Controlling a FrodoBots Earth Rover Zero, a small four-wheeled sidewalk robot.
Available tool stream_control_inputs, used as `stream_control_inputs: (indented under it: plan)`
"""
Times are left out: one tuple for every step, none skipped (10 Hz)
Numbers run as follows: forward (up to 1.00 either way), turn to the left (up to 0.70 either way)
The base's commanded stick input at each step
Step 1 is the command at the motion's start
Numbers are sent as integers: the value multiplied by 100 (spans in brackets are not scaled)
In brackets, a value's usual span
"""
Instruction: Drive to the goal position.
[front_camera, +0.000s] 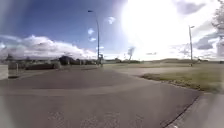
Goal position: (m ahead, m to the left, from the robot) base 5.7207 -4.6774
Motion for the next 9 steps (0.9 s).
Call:
stream_control_inputs:
  plan:
    - [100,0]
    - [100,0]
    - [100,0]
    - [100,0]
    - [100,0]
    - [100,0]
    - [100,0]
    - [100,0]
    - [100,0]
